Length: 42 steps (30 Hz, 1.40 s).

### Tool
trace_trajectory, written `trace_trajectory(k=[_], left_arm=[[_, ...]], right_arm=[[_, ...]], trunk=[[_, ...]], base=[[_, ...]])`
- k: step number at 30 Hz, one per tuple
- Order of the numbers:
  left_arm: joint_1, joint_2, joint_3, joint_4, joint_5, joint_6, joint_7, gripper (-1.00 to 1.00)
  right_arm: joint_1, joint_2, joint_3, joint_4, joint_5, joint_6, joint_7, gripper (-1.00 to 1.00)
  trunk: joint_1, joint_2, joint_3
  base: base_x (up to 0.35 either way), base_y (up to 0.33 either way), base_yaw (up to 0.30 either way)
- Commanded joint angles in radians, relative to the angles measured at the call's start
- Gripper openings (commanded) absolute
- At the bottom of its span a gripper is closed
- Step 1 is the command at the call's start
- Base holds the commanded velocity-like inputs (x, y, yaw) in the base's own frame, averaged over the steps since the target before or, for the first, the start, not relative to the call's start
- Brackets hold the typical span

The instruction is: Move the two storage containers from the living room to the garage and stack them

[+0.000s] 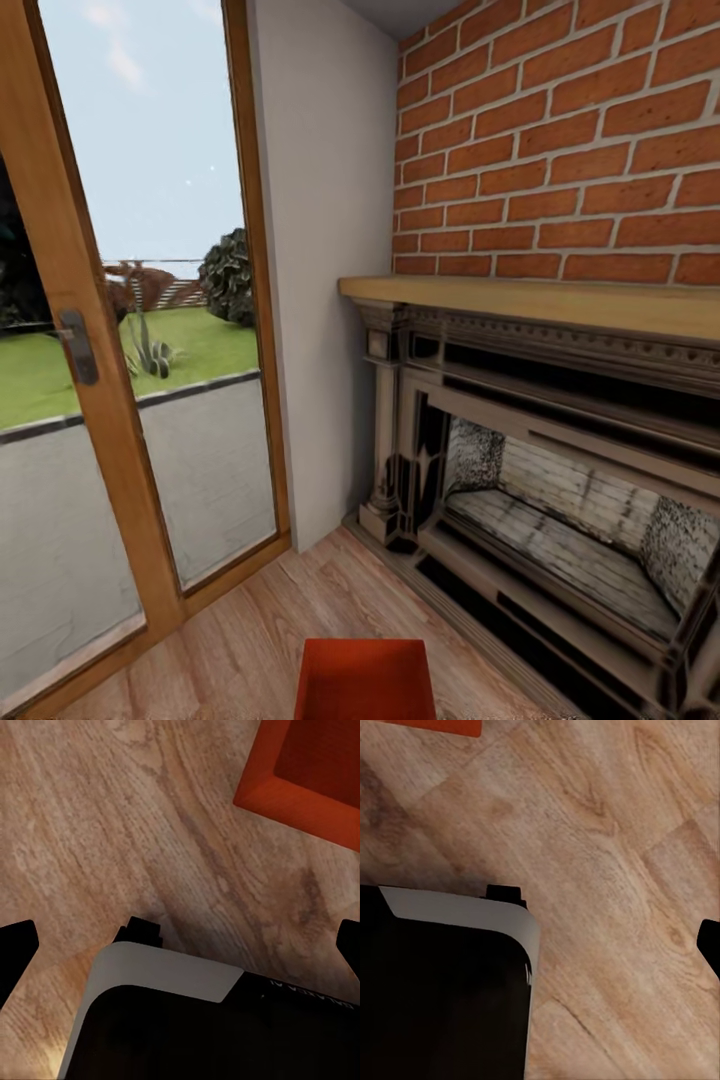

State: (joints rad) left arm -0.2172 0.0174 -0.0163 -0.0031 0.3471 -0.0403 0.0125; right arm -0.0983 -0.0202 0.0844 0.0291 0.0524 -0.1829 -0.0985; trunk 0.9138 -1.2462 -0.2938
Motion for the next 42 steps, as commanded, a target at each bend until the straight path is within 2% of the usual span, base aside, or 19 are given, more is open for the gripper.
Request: trace_trajectory(k=[1, 42], left_arm=[[-0.001, 0.000, -0.002, 0.000, 0.004, -0.003, 0.001, 1.00], [-0.001, 0.000, -0.002, 0.001, 0.004, -0.003, 0.001, 1.00]], right_arm=[[-0.001, 0.000, 0.008, 0.003, 0.006, -0.004, -0.006, 1.00], [-0.001, -0.009, 0.008, 0.003, 0.006, -0.002, -0.006, 1.00]], trunk=[[0.000, -0.001, -0.003], [0.000, -0.001, -0.069]], base=[[0.000, 0.000, 0.000], [0.000, 0.000, 0.000]])
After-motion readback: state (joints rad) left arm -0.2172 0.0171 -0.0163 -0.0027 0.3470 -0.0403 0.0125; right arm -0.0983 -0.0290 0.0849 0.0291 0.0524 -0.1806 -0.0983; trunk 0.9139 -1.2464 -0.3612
